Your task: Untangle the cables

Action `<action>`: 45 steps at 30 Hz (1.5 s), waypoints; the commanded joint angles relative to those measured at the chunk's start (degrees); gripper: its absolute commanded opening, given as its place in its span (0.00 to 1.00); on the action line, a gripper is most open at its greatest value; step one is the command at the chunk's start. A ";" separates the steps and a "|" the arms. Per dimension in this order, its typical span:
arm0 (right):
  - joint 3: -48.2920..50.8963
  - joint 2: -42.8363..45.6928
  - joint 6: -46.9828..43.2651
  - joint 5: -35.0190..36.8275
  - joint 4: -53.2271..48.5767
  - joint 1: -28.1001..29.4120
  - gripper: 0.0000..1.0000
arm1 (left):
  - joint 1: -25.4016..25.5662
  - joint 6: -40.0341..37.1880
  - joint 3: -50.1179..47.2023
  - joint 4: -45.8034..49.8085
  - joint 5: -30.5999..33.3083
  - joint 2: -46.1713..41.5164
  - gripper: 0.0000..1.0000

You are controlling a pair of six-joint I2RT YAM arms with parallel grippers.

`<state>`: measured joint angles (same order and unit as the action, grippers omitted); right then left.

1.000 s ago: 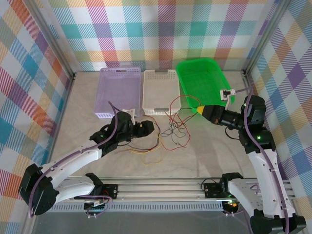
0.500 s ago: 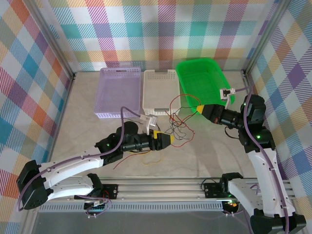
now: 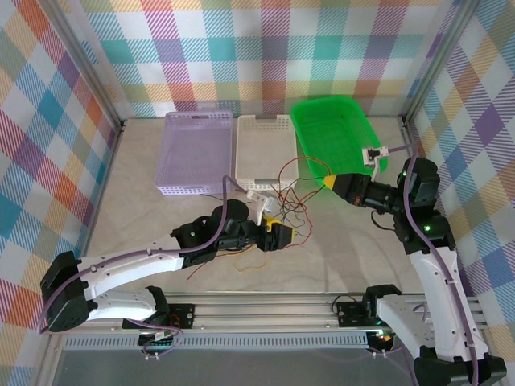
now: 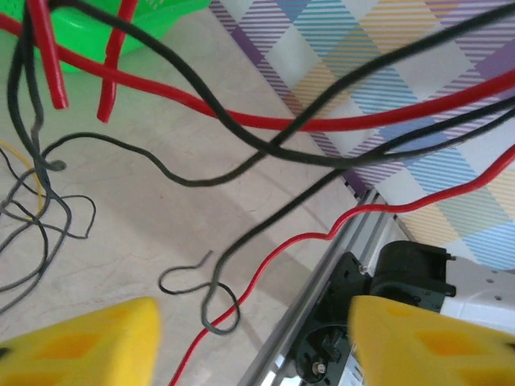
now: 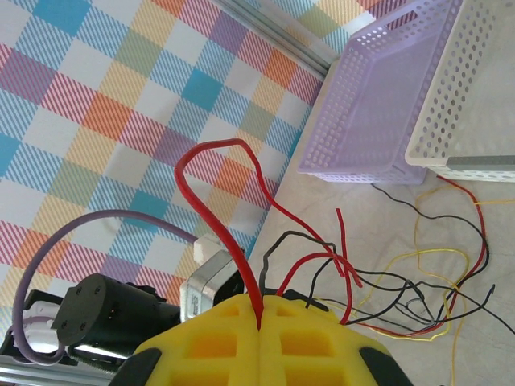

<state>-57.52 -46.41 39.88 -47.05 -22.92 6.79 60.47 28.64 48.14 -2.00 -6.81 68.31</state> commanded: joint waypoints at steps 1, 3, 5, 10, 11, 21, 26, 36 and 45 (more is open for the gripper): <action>1.04 1.19 0.81 -1.32 2.13 0.42 0.00 | 0.44 -1.42 0.50 -0.93 1.40 0.17 0.43; 1.40 1.43 0.90 -1.15 2.10 0.44 0.00 | 0.49 -0.97 -0.31 -1.75 1.53 0.03 0.33; 1.53 1.58 0.90 -1.01 1.95 0.42 0.00 | 0.49 -0.66 -1.29 -2.42 2.06 -0.55 0.30; 1.27 2.13 0.16 1.43 -0.12 0.42 0.00 | 0.45 -0.71 -3.00 -1.80 3.74 -3.71 0.01; 1.18 2.12 -0.38 2.53 -1.32 0.41 0.00 | 0.46 -0.73 -3.42 -1.06 4.57 -4.94 0.00; 3.77 0.45 -1.60 13.37 -7.83 0.42 0.00 | -2.89 -0.71 -7.01 15.63 13.87 -23.52 0.00; 4.14 -1.29 -4.09 20.78 -12.43 0.31 0.00 | -7.32 -0.58 -6.33 27.51 18.53 -33.74 0.00; 8.85 -2.04 -4.67 14.05 -5.61 0.31 0.00 | -10.75 -1.01 -4.88 33.72 16.18 -36.56 0.00; 8.98 -1.79 -5.43 -1.70 2.69 2.27 0.00 | -10.70 0.97 -6.57 15.14 2.37 -25.78 0.58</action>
<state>-48.40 -48.99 35.88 -41.43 -25.04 8.05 50.41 29.17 41.69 21.91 1.43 40.56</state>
